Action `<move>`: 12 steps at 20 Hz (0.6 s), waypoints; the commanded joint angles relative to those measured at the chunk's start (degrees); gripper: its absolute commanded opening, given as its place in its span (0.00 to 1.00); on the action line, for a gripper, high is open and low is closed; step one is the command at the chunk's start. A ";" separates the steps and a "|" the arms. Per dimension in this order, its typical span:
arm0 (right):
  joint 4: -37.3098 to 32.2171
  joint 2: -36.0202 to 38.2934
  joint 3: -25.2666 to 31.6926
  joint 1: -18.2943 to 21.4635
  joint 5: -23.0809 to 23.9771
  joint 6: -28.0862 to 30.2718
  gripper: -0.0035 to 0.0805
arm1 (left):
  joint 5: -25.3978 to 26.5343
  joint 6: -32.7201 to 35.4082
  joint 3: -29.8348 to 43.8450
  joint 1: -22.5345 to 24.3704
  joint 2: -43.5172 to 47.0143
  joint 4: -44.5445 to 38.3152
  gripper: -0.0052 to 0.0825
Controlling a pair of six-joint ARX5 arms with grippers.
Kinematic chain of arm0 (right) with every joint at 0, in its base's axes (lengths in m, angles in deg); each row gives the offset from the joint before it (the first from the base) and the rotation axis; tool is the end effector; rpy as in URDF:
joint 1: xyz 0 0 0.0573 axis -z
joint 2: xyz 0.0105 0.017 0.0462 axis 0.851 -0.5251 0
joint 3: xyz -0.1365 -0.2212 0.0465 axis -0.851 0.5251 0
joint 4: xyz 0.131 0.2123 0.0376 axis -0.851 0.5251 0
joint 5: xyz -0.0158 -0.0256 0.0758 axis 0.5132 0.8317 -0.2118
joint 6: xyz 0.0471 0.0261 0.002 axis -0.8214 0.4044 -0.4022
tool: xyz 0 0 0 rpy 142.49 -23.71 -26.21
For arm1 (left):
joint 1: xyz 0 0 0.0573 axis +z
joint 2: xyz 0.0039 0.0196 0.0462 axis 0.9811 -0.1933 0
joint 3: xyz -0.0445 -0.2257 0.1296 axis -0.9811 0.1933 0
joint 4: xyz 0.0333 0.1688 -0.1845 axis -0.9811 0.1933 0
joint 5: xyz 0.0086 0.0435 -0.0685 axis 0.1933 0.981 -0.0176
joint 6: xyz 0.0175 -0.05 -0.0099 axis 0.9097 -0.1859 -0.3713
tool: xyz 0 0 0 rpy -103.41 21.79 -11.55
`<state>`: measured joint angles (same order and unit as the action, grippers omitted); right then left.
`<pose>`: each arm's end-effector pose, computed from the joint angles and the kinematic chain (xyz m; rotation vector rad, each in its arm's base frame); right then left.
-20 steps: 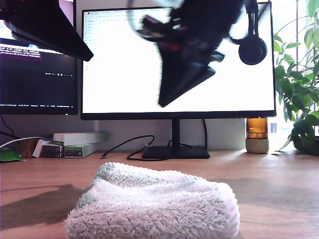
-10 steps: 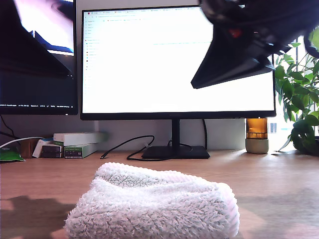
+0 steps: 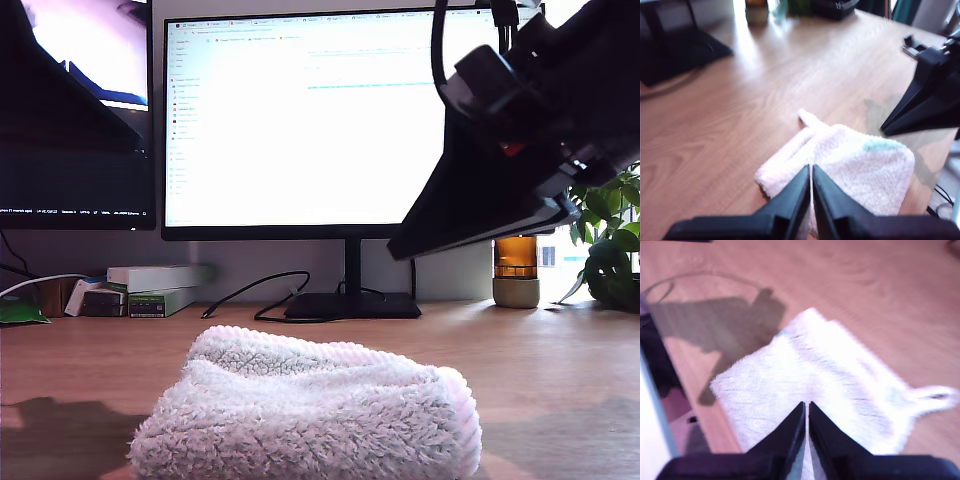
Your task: Fold the tea towel to a neat square and place it to the right
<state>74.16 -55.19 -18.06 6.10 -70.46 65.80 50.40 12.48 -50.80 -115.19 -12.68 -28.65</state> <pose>0.1279 0.1689 0.1695 -0.2441 0.5582 0.9647 0.1237 -0.1021 0.2025 0.0732 0.4320 -0.9310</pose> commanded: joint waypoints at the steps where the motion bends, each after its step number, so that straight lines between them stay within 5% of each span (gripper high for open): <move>1: -4.35 -3.61 -0.66 -0.22 -1.25 -0.57 0.03 | -0.20 -0.13 0.92 -0.07 0.09 -1.66 0.04; 12: -3.87 -23.69 -13.35 0.15 -7.04 -0.50 0.03 | -0.11 -0.15 0.90 -0.04 0.09 -1.46 0.04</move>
<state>69.77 -77.94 -31.63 6.12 -77.01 65.65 50.29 12.48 -50.80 -115.19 -12.68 -29.91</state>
